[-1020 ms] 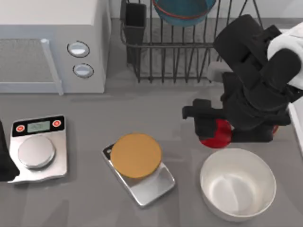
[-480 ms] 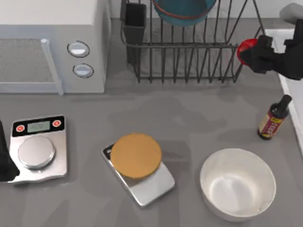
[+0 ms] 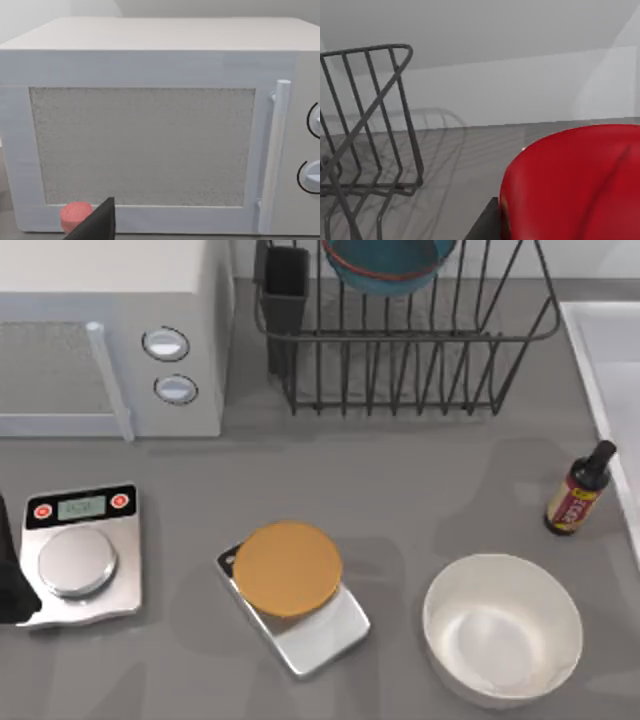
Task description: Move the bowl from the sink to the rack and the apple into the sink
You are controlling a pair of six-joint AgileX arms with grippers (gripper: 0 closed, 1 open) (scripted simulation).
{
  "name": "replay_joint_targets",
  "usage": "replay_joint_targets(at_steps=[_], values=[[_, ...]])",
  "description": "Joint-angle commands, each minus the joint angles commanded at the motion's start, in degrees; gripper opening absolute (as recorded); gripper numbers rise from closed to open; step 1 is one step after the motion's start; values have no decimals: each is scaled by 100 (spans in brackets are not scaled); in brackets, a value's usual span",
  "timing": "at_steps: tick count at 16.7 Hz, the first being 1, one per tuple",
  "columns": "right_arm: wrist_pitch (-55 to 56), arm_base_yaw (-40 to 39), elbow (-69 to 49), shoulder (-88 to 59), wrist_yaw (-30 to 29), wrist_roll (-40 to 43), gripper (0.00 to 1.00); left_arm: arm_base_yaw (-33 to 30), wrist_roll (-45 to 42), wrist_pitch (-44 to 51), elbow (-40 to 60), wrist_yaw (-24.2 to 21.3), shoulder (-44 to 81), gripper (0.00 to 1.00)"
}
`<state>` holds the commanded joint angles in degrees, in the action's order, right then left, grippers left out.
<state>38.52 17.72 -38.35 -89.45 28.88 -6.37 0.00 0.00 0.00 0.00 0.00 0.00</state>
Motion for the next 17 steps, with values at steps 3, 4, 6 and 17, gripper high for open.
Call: replay_joint_targets(at_steps=[3, 4, 6, 17], values=[[871, 755, 298, 215, 19, 323, 0, 0, 0, 0, 0, 0, 0, 100], [1068, 940, 354, 281, 11, 403, 0, 0, 0, 0, 0, 0, 0, 100], [1299, 1188, 411, 371, -8, 509, 0, 0, 0, 0, 0, 0, 0, 100], [1984, 1261, 475, -272, -14, 510, 0, 0, 0, 0, 0, 0, 0, 100]])
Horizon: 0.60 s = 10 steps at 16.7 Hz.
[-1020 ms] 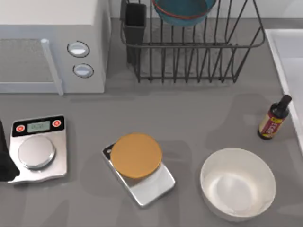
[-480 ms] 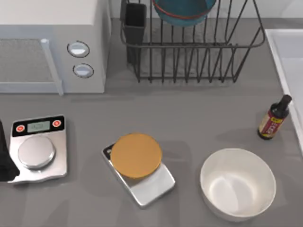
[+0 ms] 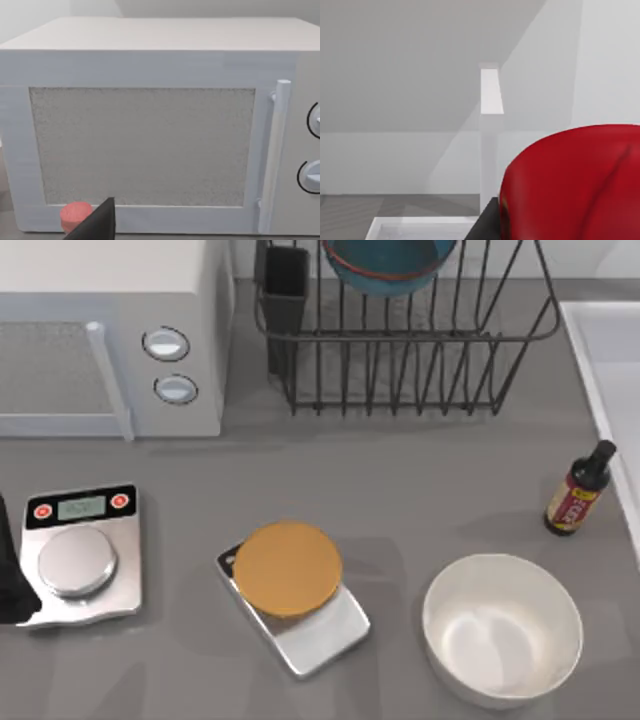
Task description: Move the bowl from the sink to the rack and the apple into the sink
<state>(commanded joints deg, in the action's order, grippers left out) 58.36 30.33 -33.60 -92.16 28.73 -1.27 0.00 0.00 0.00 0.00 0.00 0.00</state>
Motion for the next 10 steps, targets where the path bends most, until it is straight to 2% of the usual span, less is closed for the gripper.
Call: replay_joint_targets(at_steps=[7, 10], values=[[2918, 18, 349, -2430, -6, 18, 0, 0, 0, 0, 0, 0, 0, 100], [3781, 1, 494, -3180, -35, 35, 0, 0, 0, 0, 0, 0, 0, 100]])
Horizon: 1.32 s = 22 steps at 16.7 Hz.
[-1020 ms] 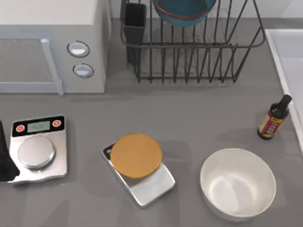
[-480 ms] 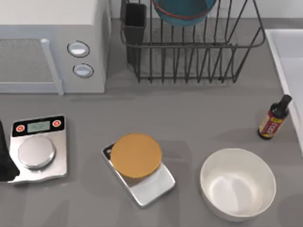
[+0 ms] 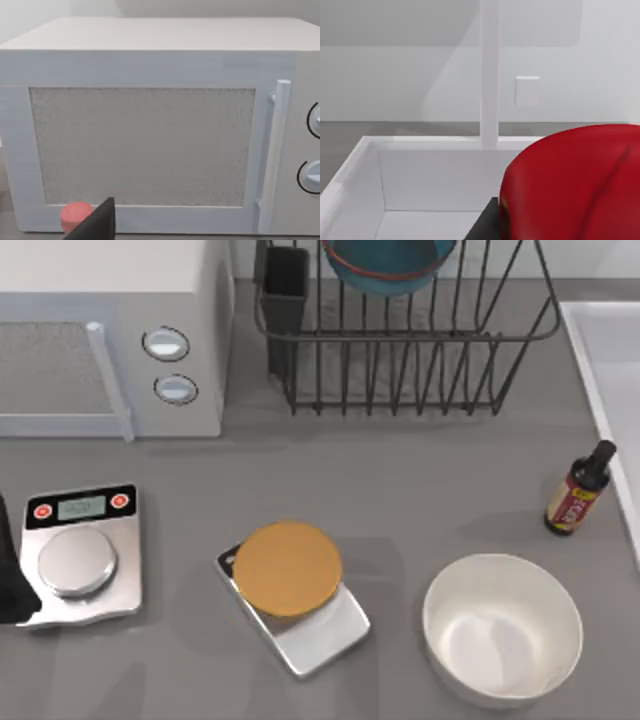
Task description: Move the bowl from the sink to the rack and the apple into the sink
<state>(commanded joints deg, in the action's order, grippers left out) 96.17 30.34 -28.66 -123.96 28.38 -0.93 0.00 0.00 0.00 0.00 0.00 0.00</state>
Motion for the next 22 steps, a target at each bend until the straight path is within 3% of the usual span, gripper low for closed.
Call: replay_joint_targets(at_steps=[7, 20, 22], values=[[319, -9, 63, -303, -17, 9, 0, 0, 0, 0, 0, 0, 0, 100], [319, -9, 63, -303, -17, 9, 98, 0, 0, 0, 0, 0, 0, 100], [319, -9, 63, -303, -17, 9, 100, 0, 0, 0, 0, 0, 0, 100]])
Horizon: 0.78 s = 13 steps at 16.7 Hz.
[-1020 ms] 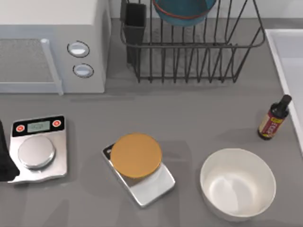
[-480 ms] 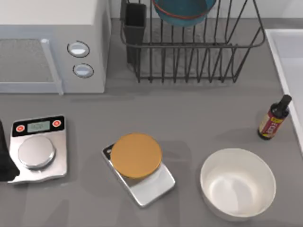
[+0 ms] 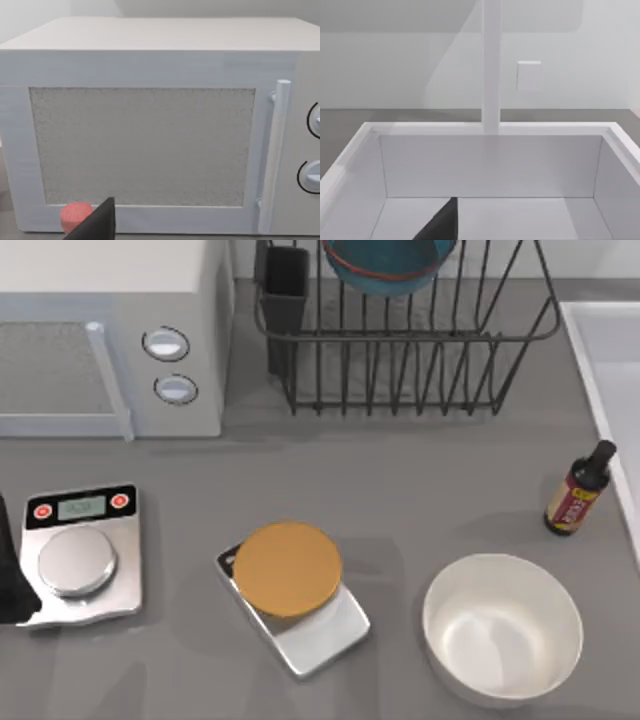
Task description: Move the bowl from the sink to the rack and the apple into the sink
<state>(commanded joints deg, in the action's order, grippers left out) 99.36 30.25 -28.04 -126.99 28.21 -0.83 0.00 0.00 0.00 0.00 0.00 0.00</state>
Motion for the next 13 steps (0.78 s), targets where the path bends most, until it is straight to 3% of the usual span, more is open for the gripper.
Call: replay_joint_targets(at_steps=[9, 13], values=[[-50, 0, -20, 58, -25, -9, 100, 0, 0, 0, 0, 0, 0, 100], [-783, -64, -152, 891, -315, -93, 100, 0, 0, 0, 0, 0, 0, 100]])
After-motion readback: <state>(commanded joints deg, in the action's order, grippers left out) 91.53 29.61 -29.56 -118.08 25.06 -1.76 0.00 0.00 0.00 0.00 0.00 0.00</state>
